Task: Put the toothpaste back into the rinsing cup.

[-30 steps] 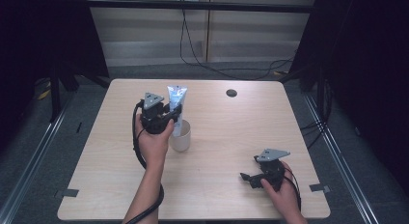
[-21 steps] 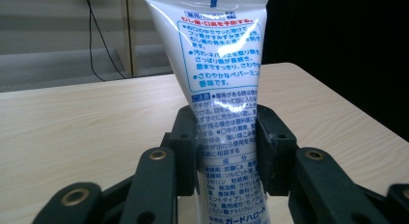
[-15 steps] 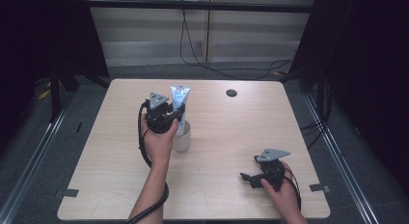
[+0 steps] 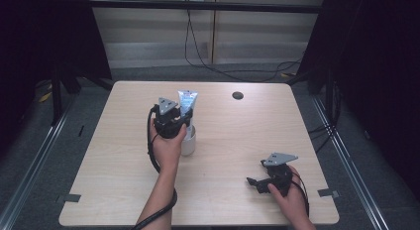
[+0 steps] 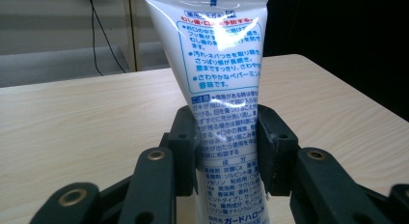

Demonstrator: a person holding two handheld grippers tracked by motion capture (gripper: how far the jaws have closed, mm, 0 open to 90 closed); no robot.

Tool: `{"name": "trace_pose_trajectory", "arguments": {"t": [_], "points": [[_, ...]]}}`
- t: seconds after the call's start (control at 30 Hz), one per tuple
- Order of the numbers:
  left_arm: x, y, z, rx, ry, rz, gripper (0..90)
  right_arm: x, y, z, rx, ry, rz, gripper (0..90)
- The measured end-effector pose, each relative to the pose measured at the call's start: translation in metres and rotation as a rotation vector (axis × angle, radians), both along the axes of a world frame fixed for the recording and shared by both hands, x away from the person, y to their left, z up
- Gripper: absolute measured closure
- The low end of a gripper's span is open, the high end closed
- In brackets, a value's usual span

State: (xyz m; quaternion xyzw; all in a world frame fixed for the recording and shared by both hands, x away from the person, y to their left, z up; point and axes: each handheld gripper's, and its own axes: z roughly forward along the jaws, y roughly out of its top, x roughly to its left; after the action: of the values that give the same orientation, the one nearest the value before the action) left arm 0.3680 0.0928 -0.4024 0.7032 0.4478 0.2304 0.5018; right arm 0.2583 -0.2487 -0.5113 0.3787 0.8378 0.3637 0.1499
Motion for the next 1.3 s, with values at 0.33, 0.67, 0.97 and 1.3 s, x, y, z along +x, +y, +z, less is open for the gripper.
{"name": "trace_pose_trajectory", "arguments": {"t": [0.33,0.67,0.97,1.3], "points": [[-0.004,0.001,-0.010,0.006,0.004,0.012,63.7,0.000,0.000,0.000,0.000,0.000,0.000,13.0],[-0.011,0.000,-0.019,0.019,0.009,0.019,62.7,0.000,0.000,0.000,0.000,0.000,0.000,13.0],[-0.015,0.000,-0.024,0.031,0.016,0.014,60.9,0.000,0.000,0.000,0.000,0.001,0.001,13.0],[-0.020,-0.001,-0.035,0.046,0.049,0.009,60.7,0.000,0.000,0.000,0.002,0.001,0.002,13.0]]}}
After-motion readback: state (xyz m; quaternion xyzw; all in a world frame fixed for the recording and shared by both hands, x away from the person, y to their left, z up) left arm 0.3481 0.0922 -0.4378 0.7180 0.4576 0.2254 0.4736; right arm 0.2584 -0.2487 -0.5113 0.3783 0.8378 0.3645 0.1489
